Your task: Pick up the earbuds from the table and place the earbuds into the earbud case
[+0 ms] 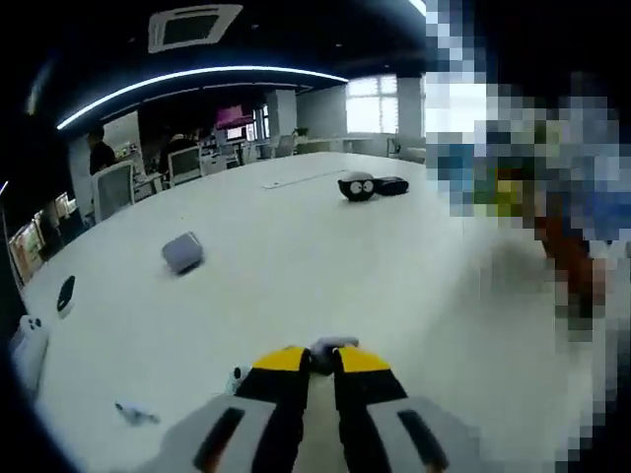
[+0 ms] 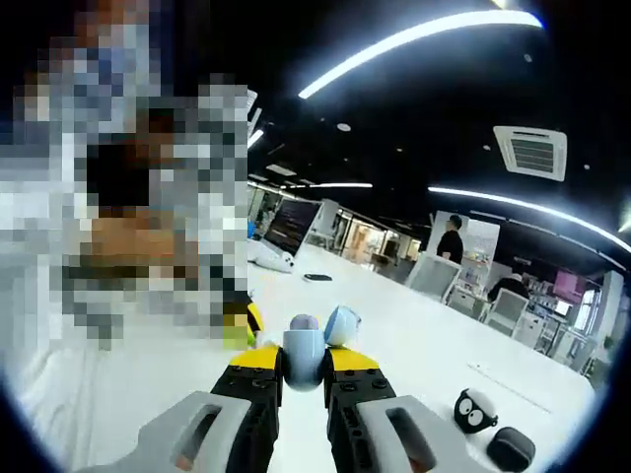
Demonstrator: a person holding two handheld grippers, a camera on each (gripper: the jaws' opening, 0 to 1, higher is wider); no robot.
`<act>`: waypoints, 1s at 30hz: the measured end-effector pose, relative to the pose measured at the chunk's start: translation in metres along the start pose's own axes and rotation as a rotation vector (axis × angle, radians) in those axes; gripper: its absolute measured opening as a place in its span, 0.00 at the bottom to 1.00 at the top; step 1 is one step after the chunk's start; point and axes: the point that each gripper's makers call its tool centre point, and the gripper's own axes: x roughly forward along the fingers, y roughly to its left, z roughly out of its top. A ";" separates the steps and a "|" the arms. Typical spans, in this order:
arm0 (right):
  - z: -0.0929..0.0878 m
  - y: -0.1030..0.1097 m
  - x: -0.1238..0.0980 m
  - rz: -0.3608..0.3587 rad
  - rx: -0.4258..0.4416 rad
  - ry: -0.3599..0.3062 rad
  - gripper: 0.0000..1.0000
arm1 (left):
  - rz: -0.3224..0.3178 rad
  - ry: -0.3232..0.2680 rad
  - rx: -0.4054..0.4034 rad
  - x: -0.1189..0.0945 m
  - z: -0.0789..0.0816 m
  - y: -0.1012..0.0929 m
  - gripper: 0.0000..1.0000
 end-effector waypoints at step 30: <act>0.003 -0.002 -0.004 0.011 0.024 -0.017 0.15 | -0.465 -0.114 0.440 0.008 0.006 -0.007 0.13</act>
